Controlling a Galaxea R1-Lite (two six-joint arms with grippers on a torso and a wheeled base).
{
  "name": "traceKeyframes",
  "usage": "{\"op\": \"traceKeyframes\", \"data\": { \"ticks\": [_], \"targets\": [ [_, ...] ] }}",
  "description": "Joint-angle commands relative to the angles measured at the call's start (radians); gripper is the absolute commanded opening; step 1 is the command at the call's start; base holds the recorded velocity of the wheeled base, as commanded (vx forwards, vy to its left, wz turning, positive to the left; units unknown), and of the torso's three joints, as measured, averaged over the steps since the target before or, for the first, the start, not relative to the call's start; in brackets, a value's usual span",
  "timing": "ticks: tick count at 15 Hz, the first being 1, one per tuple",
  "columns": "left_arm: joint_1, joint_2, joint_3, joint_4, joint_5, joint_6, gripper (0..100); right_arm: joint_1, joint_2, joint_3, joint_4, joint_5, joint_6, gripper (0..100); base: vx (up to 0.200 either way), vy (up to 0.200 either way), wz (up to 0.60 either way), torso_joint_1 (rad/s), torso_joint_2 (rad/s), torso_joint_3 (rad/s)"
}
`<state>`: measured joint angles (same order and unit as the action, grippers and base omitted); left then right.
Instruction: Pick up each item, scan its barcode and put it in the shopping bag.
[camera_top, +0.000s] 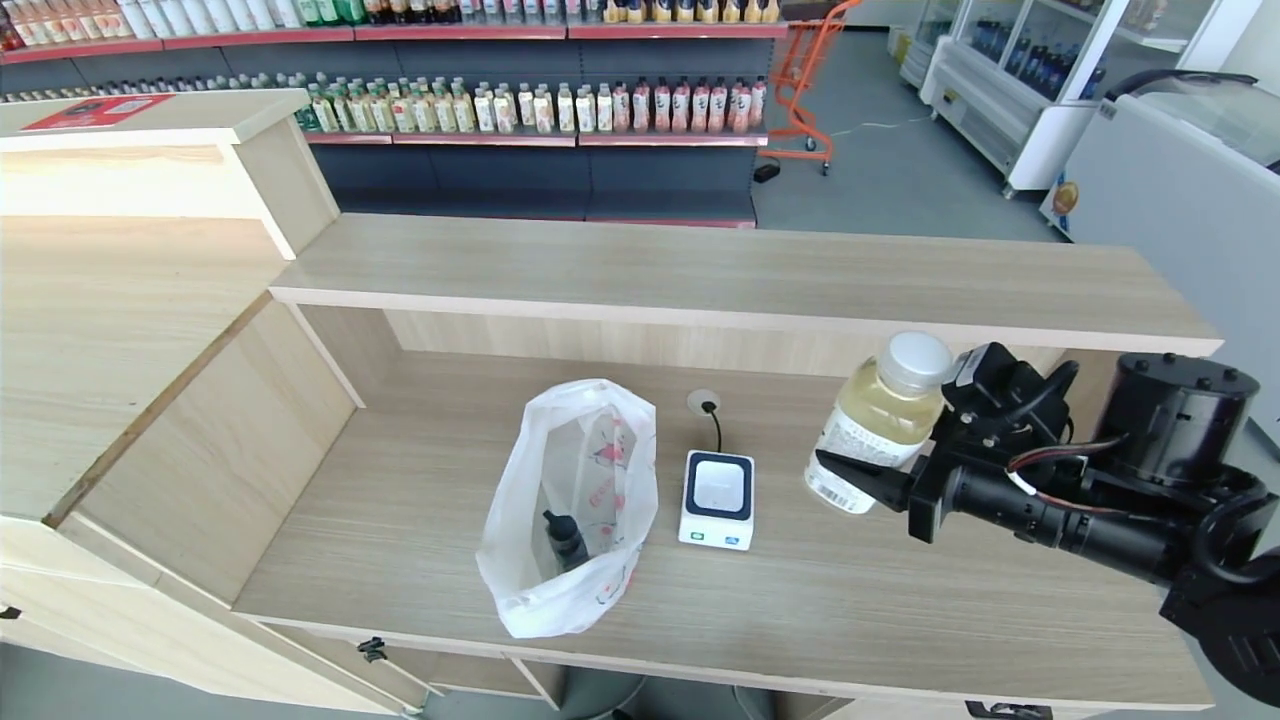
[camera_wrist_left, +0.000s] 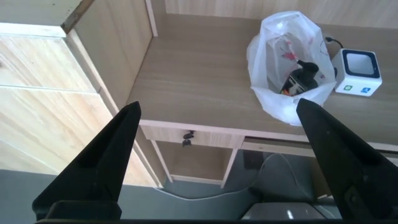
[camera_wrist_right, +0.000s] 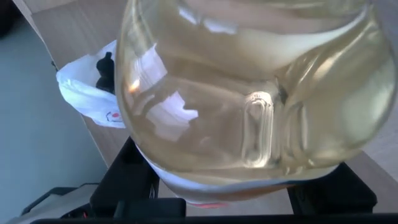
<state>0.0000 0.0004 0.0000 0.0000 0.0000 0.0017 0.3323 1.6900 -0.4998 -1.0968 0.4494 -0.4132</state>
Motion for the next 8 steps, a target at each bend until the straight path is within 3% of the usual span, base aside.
{"op": "traceKeyframes", "data": {
  "ticks": [1,2,8],
  "targets": [
    [0.0,0.0,0.0,0.0,0.0,0.0,100,-0.001,-0.003,0.001,0.0,0.0,0.001,0,0.0,0.0,0.0,0.0,0.0,0.0],
    [0.0,0.0,0.0,0.0,0.0,0.001,100,-0.001,-0.004,0.004,0.0,0.0,0.001,0,0.0,0.0,0.0,0.0,0.0,0.0],
    [0.0,0.0,0.0,0.0,0.0,0.0,100,0.001,-0.004,0.053,0.0,0.022,0.082,0,0.2,0.0,0.0,-0.003,0.0,0.005]
  ]
}}
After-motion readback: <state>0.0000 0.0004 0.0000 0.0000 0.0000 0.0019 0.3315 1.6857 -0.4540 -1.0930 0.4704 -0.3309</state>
